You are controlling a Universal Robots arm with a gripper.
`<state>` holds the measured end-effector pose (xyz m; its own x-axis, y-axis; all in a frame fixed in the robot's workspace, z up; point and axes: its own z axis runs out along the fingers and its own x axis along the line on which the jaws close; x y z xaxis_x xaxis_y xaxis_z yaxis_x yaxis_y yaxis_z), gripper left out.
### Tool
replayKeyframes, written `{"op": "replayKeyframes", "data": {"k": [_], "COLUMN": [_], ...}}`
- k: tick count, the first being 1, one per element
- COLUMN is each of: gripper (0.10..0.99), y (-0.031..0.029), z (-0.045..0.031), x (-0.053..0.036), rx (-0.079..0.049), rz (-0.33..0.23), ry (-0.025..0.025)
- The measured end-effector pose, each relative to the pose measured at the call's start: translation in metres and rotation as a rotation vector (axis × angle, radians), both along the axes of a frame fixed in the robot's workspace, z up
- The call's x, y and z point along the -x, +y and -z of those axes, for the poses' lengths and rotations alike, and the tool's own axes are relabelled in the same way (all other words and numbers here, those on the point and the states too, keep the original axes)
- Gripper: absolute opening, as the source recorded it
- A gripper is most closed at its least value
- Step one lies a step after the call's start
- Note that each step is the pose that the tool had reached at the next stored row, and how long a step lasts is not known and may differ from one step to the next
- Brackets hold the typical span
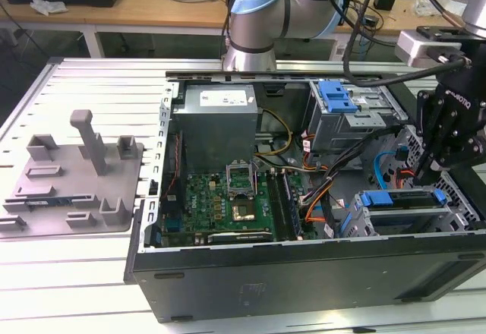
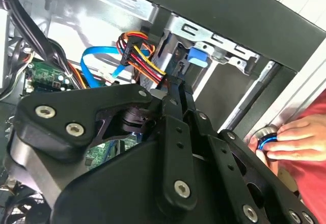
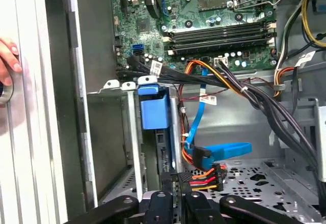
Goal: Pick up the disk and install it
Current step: 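Insert the first disk wire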
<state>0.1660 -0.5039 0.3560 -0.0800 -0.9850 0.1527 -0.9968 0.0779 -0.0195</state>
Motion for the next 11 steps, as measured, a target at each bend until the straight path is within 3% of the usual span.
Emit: {"op": "replayKeyframes", "data": {"k": [5, 11], "gripper": [0.161, 0.161], "y": [-0.0038, -0.0037], "z": [0.0000, 0.0003], "x": [0.0000, -0.0037], "rx": [-0.014, -0.014], "rz": [-0.014, -0.017], "ry": [0.0110, 0.0149]}}
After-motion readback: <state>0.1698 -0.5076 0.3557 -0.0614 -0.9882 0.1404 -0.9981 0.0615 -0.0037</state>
